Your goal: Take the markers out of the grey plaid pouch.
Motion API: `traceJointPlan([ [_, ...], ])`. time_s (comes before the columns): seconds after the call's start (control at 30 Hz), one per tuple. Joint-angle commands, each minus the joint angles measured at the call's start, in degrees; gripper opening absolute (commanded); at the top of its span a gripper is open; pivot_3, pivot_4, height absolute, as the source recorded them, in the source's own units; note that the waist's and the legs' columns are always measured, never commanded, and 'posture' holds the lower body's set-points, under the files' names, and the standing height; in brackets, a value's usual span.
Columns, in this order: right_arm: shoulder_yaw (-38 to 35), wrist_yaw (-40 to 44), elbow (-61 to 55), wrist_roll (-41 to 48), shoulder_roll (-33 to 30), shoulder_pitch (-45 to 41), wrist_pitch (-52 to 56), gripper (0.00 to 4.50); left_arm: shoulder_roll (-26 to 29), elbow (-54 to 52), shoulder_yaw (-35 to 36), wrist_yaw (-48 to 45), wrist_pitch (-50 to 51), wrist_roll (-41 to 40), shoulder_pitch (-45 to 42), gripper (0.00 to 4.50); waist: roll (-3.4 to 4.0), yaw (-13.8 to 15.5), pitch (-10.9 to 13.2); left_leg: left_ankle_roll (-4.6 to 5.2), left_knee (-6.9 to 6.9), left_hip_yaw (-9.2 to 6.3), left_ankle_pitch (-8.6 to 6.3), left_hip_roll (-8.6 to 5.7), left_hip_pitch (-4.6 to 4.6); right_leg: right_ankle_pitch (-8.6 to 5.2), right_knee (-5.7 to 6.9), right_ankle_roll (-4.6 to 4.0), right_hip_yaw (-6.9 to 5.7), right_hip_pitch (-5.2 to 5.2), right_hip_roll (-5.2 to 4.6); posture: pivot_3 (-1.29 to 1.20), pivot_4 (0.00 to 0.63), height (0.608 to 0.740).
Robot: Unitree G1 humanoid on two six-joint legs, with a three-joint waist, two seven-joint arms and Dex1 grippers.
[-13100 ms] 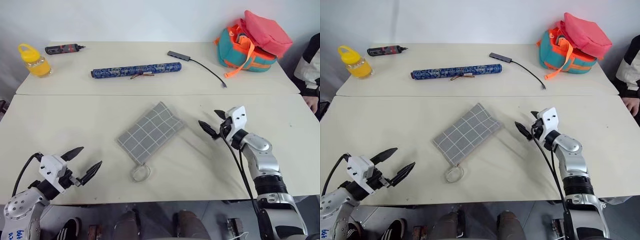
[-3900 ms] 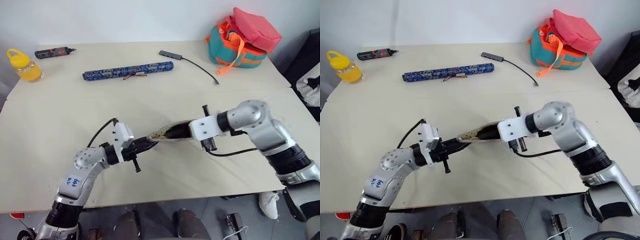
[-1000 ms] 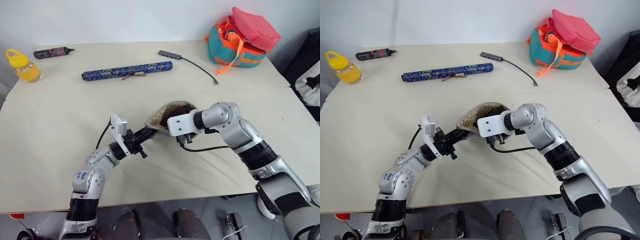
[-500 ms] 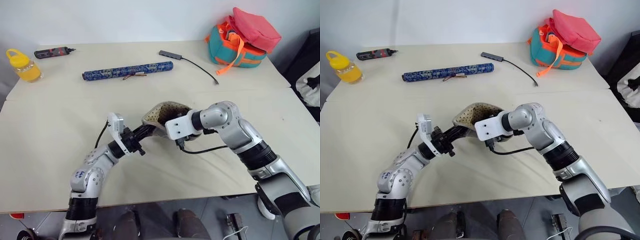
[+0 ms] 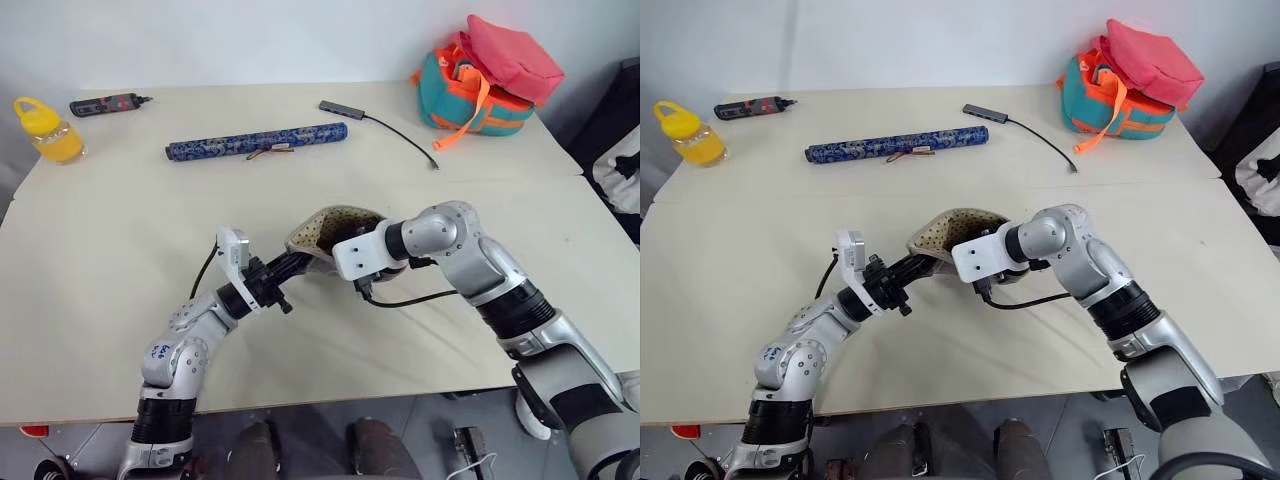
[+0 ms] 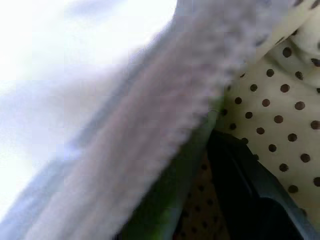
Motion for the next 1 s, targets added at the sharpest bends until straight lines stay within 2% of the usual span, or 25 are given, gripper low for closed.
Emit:
traceJointPlan([
  [0.03,-1.64,0.38,-1.85,3.46,0.10,-1.16,-4.20,2.44,-0.45,-2.22,0.73,0.53,-1.50,-0.45,-0.58,0.00,0.00,-0.01,0.00,0.00,0.00,0.00,0.00,0.00,0.00,0.00,-0.02,0.00,0.00,0.00,0.00,0.00,0.150,0.740],
  [0.27,-0.76,-3.15,0.67,2.19,0.84,-1.69,-12.39,2.44,-1.28,-2.67,0.68,1.62,0.04,-1.98,-0.75,0.00,0.00,-0.06,0.00,0.00,-0.01,0.00,0.00,0.00,0.00,0.00,-0.05,0.00,0.01,0.00,0.00,0.00,0.150,0.740],
  [0.4,-1.57,-7.59,4.60,-0.56,1.35,-3.80,-14.04,2.44,1.59,-3.37,-2.37,-1.58,-3.25,2.95,0.93,0.00,0.00,-0.26,0.00,0.00,-0.01,0.01,0.00,0.00,0.00,0.00,-0.05,0.00,0.01,0.00,0.00,0.00,0.150,0.740],
  [0.5,-2.75,-7.14,6.78,0.04,0.43,-5.16,-11.75,2.44,2.83,-3.03,-3.64,-2.88,-6.02,5.30,2.03,0.00,0.00,-0.31,0.00,0.00,-0.02,0.02,0.00,0.00,0.00,0.00,-0.05,0.00,0.02,-0.01,0.00,0.00,0.150,0.740],
  [0.7,-3.62,-5.85,7.77,1.01,-0.80,-5.94,-9.82,2.44,1.88,-0.93,-3.23,-1.52,-9.96,7.60,1.31,0.00,0.00,-0.14,0.00,0.00,-0.02,0.02,0.00,0.00,0.00,0.00,-0.07,0.00,0.01,-0.01,-0.02,0.00,0.150,0.740],
  [1.0,-0.69,-5.52,7.89,-2.66,0.53,-2.33,-3.73,2.44,0.80,-1.41,-2.26,-2.75,-7.63,4.29,1.33,0.00,0.00,-0.22,0.00,0.00,-0.02,0.04,0.00,0.00,0.00,0.00,-0.05,0.00,0.02,-0.03,-0.02,0.00,0.150,0.740],
])
